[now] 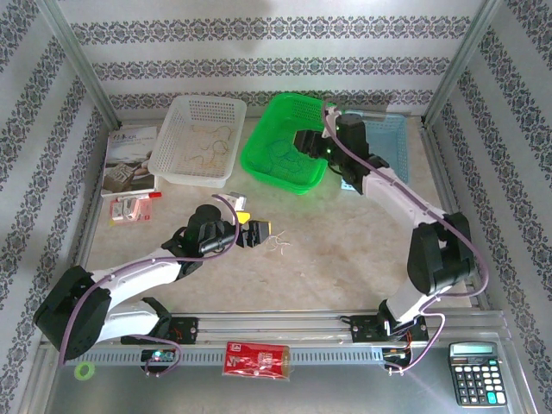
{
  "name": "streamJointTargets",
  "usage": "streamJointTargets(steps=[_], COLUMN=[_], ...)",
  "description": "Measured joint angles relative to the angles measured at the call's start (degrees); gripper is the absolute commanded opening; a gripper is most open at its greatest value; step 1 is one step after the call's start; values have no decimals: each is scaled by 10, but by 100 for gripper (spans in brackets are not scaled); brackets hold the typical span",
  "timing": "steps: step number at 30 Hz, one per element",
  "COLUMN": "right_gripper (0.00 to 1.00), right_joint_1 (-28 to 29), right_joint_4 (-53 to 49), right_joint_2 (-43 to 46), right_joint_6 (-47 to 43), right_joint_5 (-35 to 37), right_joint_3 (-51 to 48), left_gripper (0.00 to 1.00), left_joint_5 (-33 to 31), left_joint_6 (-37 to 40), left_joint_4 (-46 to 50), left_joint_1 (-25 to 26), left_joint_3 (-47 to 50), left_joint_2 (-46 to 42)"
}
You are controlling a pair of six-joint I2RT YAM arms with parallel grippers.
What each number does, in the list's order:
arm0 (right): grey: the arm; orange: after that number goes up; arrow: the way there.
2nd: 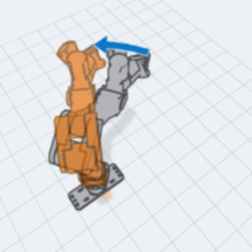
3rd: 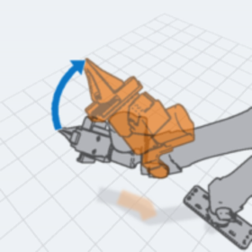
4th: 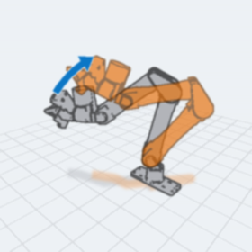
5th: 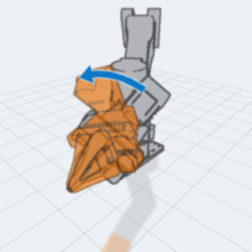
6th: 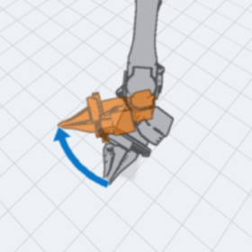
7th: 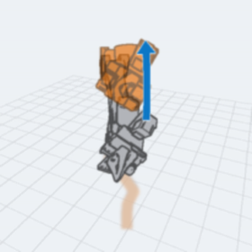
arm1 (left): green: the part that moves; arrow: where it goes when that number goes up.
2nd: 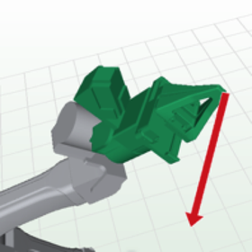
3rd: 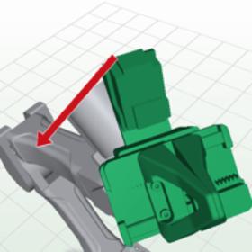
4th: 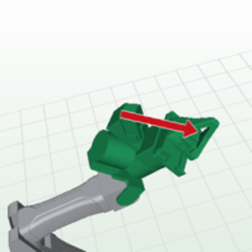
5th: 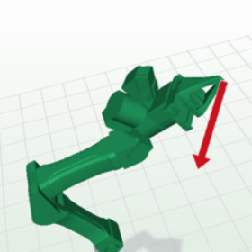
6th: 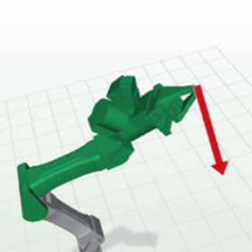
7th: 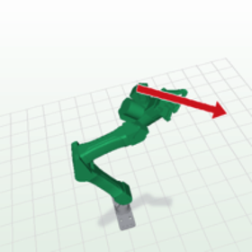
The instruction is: Untangle the cables
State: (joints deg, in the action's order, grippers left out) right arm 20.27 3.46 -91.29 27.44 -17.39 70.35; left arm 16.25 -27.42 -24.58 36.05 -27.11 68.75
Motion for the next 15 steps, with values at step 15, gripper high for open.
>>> streamJointTargets(steps=[15], right_gripper=[53], right_joint_1=[144], right_joint_4=[10], right_joint_2=[148], right_joint_6=[-30], right_joint_5=[60], right_joint_3=[-234], left_gripper=[100], left_joint_5=[-54], left_joint_6=[-21], left_joint_4=[3], left_joint_1=[0], left_joint_3=[0], left_joint_2=[16])
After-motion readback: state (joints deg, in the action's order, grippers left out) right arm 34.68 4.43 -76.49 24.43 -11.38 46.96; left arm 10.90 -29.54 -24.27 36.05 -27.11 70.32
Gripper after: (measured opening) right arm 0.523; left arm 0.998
